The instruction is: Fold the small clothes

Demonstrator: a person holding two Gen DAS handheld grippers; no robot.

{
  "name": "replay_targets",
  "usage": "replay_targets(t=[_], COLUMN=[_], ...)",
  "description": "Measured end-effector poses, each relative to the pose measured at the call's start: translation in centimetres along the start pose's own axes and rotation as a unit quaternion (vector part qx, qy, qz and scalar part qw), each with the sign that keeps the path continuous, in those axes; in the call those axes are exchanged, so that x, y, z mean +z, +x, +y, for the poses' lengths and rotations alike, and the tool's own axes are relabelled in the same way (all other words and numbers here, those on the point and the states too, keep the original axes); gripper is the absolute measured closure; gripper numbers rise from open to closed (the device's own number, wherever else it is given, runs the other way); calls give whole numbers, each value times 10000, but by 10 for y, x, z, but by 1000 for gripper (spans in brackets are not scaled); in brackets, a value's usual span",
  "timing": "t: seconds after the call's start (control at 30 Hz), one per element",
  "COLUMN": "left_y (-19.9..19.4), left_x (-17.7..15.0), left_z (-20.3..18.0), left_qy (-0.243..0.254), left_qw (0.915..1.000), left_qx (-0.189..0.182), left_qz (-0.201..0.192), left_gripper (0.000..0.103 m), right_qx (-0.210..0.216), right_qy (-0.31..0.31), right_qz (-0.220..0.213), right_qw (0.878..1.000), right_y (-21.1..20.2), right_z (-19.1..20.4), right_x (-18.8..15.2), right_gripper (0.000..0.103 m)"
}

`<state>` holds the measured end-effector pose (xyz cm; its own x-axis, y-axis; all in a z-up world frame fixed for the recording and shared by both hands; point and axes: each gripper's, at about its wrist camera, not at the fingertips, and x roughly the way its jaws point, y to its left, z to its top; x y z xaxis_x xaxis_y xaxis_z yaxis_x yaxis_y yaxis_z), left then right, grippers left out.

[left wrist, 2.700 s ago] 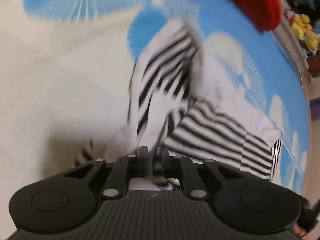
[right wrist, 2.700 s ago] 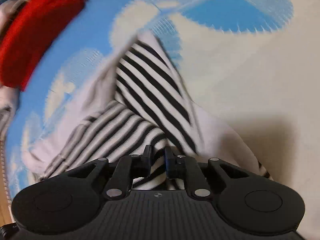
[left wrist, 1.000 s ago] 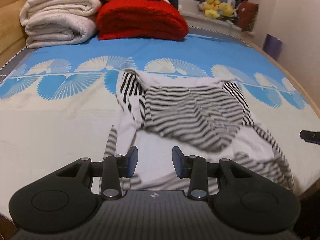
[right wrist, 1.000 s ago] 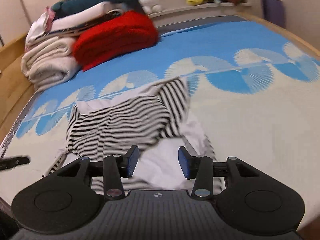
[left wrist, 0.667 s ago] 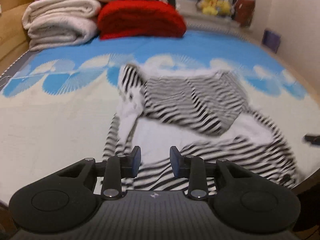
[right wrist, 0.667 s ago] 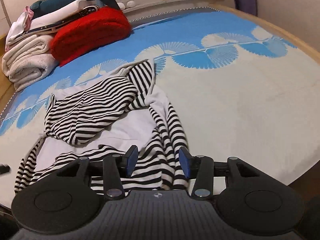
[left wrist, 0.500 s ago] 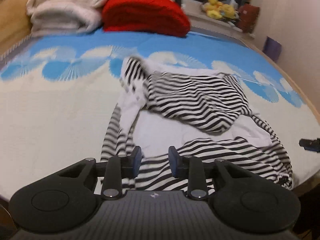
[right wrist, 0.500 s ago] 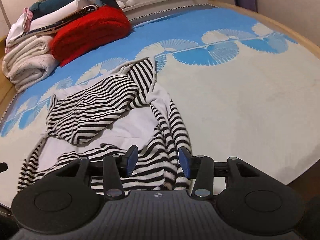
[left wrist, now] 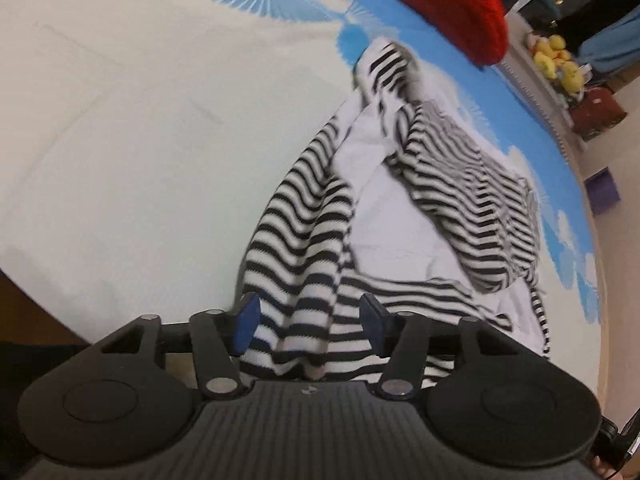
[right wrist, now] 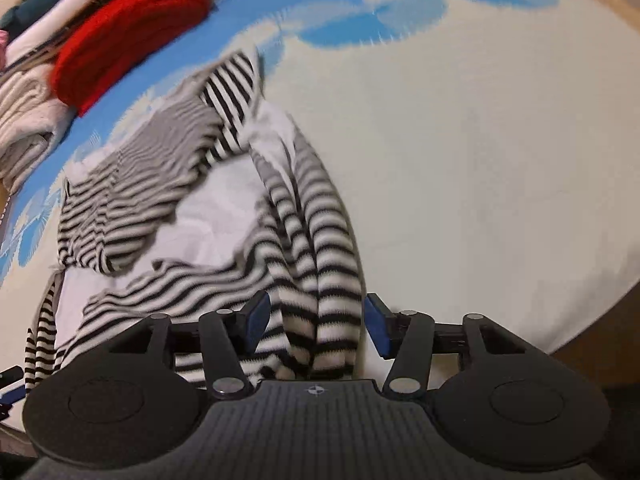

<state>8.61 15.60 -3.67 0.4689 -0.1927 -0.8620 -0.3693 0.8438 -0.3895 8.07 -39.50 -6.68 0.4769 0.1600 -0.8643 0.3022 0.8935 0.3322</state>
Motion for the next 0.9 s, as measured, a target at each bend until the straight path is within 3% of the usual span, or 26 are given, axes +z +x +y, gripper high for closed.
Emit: replay_targets(t=[0.2,0.33,0.37,0.4,0.47,0.5,0.63,0.73,0.87,0.9], left_y=[15,24,25,26,27,25,-1,-10,14,17], left_x=[-9,-18,-21,-23,-26,-26,-24,-26,-26,-26], left_z=[4,1,-2,-6,-11,-10,-15,-14,-4,-1], left_qy=[65,240,378,552,730,684,647,629,424,326], left_qw=[9985,9971,9965,9954,9944,9952,9976,9980,9976,9975], left_qx=[424,447,508,594,604,549,253,66,259,281], left_qz=[347,561,545,513,470,425,-29,-64,484,553], left_gripper=[41,44,51,71,92,94,95,94,84,82], right_qx=[-269,-267,-272,-271,-146,1,273,398,181,104], right_qy=[-46,-56,-85,-114,-143,-119,78,206,323,321], right_qz=[256,258,244,231,246,263,-256,-480,178,310], right_qw=[9993,9993,9993,9993,9995,9996,9993,9978,9992,9990], right_y=[10,12,12,12,11,11,-17,-34,-9,-3], right_z=[-1,-2,-2,-1,-1,-2,-5,-12,-18,-19], right_x=[-7,-11,-12,-13,-14,-14,-9,-7,-13,-15], right_gripper=[48,49,49,50,70,91,95,95,92,86])
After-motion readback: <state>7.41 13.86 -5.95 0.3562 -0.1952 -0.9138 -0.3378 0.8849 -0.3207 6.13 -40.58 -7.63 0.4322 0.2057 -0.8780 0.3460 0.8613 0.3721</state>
